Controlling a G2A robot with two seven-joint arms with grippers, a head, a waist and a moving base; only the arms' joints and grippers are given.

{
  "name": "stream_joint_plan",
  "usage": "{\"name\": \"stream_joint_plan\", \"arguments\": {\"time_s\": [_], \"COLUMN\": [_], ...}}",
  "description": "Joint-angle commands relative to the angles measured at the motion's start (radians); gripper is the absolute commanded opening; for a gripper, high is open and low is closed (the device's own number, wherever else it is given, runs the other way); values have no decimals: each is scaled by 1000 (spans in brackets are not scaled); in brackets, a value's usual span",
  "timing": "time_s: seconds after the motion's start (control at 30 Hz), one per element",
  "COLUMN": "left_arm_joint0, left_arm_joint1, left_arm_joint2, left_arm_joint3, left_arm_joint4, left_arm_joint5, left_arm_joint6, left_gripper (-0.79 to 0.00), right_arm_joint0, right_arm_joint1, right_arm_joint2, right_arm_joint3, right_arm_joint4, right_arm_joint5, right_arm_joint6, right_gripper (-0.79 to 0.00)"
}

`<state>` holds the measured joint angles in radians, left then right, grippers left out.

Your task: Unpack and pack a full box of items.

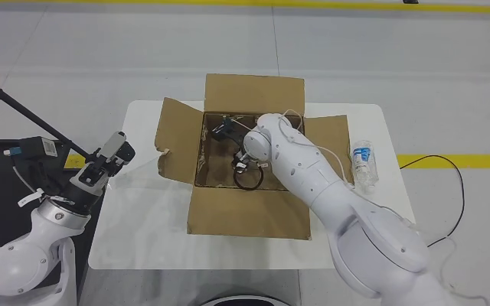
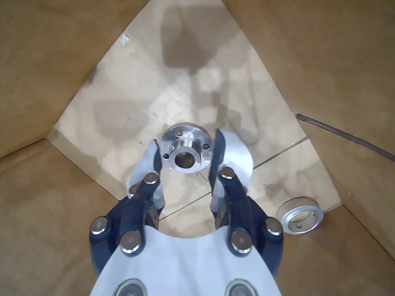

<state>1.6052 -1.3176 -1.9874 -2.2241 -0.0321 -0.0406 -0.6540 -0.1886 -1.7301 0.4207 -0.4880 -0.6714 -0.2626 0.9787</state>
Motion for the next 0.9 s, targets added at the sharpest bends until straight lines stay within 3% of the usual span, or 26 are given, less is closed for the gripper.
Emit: {"name": "stream_joint_plan", "arguments": {"time_s": [0.0, 0.6, 0.77, 0.87], "left_arm_joint0": [0, 0, 0, 0], "left_arm_joint1": [0, 0, 0, 0], "left_arm_joint2": [0, 0, 0, 0], "left_arm_joint3": [0, 0, 0, 0], "left_arm_joint4": [0, 0, 0, 0], "left_arm_joint5": [0, 0, 0, 0], "left_arm_joint6": [0, 0, 0, 0], "left_gripper": [0, 0, 0, 0], "right_arm_joint0": [-2, -13, -12, -11], "right_arm_joint1": [-1, -19, -25, -28], "right_arm_joint2": [3, 23, 28, 31], "right_arm_joint3": [2, 37, 46, 52], "right_arm_joint4": [-4, -25, -35, -40], "right_arm_joint5": [-2, -41, -44, -47], "right_arm_joint6": [-2, 19, 20, 18], "right_gripper": [-376, -406, -499, -634]}}
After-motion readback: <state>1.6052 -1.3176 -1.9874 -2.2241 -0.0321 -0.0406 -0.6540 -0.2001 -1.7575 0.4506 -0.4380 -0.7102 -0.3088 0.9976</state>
